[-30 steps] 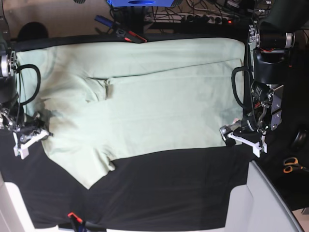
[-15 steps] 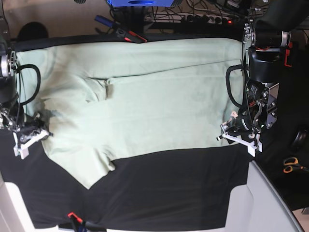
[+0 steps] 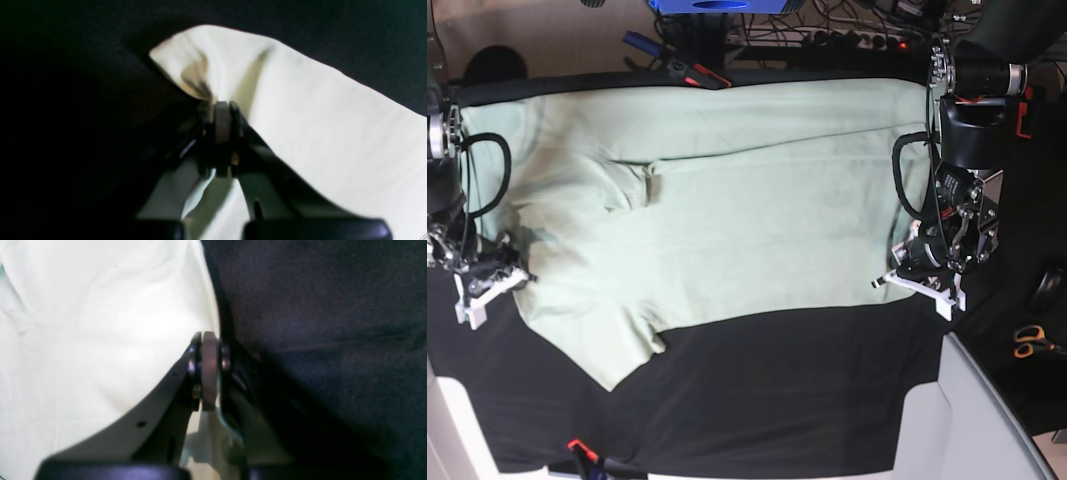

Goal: Fold the T-shirt properly
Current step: 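Lift the grasped edge with both grippers and fold it over the shirt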

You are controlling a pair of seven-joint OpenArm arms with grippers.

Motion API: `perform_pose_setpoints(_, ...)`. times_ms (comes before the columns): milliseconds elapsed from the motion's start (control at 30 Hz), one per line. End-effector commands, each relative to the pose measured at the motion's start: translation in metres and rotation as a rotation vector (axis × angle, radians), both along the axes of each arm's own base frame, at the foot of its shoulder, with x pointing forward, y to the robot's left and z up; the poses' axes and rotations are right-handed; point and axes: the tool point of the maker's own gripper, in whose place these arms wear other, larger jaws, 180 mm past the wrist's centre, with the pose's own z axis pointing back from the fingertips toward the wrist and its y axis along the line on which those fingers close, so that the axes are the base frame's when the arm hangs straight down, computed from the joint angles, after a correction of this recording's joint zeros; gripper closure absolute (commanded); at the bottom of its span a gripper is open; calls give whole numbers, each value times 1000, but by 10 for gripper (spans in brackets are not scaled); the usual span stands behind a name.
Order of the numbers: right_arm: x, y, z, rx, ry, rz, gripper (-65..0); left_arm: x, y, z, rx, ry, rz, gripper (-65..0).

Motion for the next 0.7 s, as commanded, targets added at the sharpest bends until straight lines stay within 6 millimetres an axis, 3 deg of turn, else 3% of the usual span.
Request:
perform_pose_setpoints(0,18,-8,19,-12,-56,1,-3,-2,-7,-1,-27,26,-16,0)
perform_pose_setpoints(133,24,-8,26,-4,-88,-7,-3,2,-9,10,-15,-14,-35,0)
perform_pose_setpoints(300,24,-23,37,23,-149,-74,-3,2,-17,32,15,-97,-83,0)
perform_pose_setpoints(667,15,-21,40,7,-142,-25,-1,-14,-27,45,31,-146,-127,0)
